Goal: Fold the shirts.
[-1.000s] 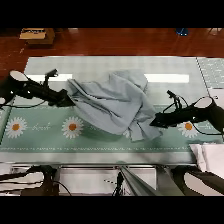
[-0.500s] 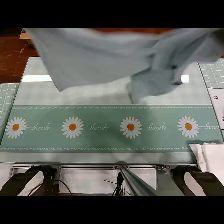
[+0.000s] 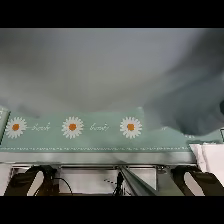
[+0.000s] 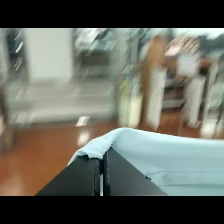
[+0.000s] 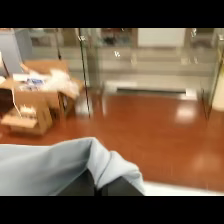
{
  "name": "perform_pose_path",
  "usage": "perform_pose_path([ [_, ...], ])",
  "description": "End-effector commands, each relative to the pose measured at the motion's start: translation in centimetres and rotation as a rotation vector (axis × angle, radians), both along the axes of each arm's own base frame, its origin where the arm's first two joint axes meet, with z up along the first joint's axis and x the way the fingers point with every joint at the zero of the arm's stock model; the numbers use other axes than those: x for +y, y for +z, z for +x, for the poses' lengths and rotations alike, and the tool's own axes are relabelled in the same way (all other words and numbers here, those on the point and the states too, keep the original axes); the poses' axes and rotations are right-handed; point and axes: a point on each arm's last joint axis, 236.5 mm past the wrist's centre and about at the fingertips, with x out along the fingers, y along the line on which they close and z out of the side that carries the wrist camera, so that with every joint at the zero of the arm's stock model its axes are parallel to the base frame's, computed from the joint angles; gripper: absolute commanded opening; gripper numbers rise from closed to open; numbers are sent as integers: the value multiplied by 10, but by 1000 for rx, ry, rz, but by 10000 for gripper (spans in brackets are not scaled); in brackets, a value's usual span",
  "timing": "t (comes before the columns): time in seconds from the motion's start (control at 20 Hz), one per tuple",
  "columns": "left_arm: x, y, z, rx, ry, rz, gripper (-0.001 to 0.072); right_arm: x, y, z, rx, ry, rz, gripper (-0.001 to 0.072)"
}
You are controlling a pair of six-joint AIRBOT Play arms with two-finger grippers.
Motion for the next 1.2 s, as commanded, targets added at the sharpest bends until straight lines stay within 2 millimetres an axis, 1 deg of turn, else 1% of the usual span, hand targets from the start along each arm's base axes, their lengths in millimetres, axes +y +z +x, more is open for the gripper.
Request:
perform_pose_path([
  [0.0, 16, -58, -21, 236, 86, -5, 17, -15, -52, -14, 240, -62, -32, 17],
  [0.05, 17, -73, -17, 304, 83, 2, 17, -20, -73, -15, 337, -74, -50, 17],
  [0.1, 16, -88, -11, 378, 76, -3, 17, -23, -98, -16, 462, -72, -72, 17],
  [0.2, 13, -119, 2, 540, 41, 4, 17, -15, -112, 0, 519, -13, -77, 17],
  [0.3, 11, -145, 26, 676, 0, 25, 17, -13, -133, 28, 614, 22, -62, 17],
  [0.4, 16, -173, 58, 794, -16, 36, 18, -9, -164, 61, 727, 84, -68, 17],
  [0.5, 22, -213, 95, 932, -32, 24, 18, -13, -203, 97, 856, 111, -66, 17],
  [0.6, 28, -265, 136, 1078, -56, 15, 18, -20, -249, 134, 992, 133, -70, 17],
  [0.65, 31, -294, 157, 1140, -71, 19, 18, -22, -274, 153, 1058, 152, -70, 17],
  [0.7, 33, -318, 177, 1187, -75, 4, 18, -22, -298, 171, 1105, 178, -75, 17],
  [0.75, 35, -342, 199, 1226, -77, -21, 18, -23, -321, 193, 1122, 199, -82, 17],
  [0.85, 35, -378, 238, 1259, -91, -70, 19, -22, -355, 242, 1086, 184, -58, 17],
  [0.95, 32, -408, 279, 1242, -94, -141, 19, -25, -378, 290, 1005, 140, -13, 17],
  [1.0, 31, -418, 296, 1222, -94, -173, 19, -28, -387, 310, 967, 115, 3, 17],
  [1.1, 27, -437, 326, 1177, -96, -212, 19, -25, -405, 342, 919, 90, 73, 17],
  [1.15, 25, -445, 340, 1153, -88, -221, 19, -20, -413, 352, 906, 98, 112, 17],
])
